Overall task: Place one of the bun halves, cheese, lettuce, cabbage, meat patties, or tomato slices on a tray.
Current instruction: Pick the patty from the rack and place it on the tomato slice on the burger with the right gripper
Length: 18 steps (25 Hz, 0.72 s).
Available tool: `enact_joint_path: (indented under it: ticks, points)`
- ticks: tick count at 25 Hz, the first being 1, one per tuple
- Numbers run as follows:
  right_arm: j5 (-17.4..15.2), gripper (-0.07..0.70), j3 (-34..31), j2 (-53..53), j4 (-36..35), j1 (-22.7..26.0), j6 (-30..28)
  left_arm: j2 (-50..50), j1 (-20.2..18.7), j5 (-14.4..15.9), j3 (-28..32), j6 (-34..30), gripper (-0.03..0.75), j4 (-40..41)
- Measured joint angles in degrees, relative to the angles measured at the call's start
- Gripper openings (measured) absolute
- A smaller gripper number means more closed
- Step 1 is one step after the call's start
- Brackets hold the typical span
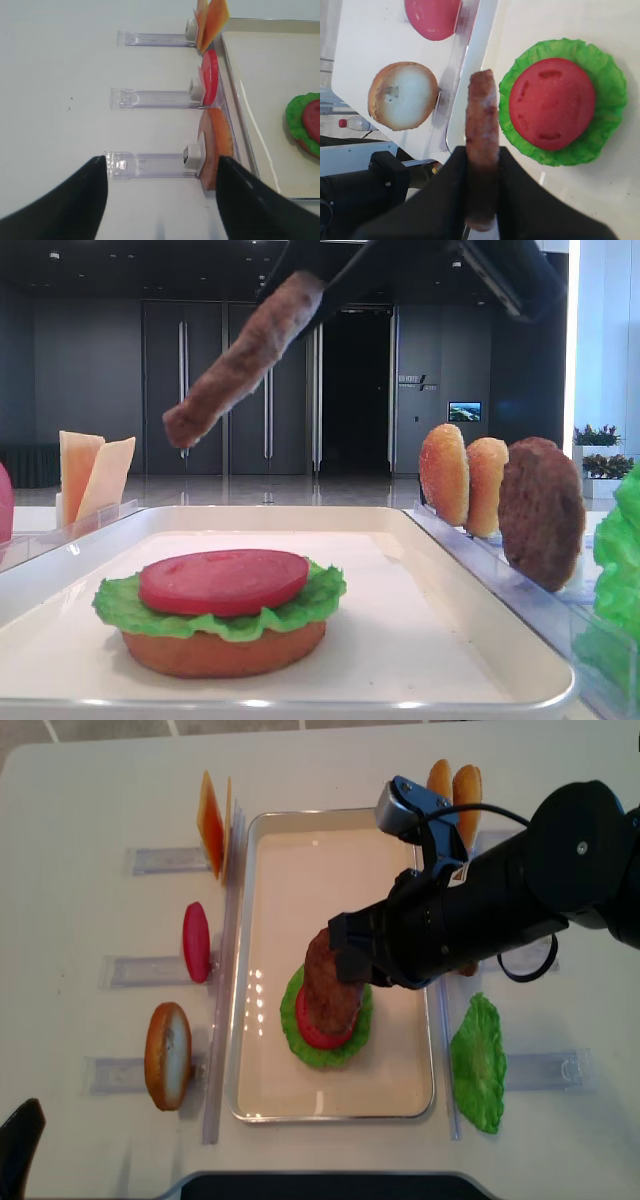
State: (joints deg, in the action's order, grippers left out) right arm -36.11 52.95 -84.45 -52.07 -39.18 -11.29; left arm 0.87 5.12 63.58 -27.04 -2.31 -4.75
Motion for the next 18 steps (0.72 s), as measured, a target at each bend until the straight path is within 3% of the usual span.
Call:
enact_joint_path:
  ticks: [11, 18]
  points:
    - [0.3, 0.137, -1.2, -3.0, -16.2, 3.3, -16.4, 0.0, 0.0, 0.0, 0.0, 0.0, 0.518, -0.3]
    - [-0.4, 0.137, -1.3, -7.6, -18.0, 3.3, -20.0, 0.0, 0.0, 0.0, 0.0, 0.0, 0.518, -0.4]
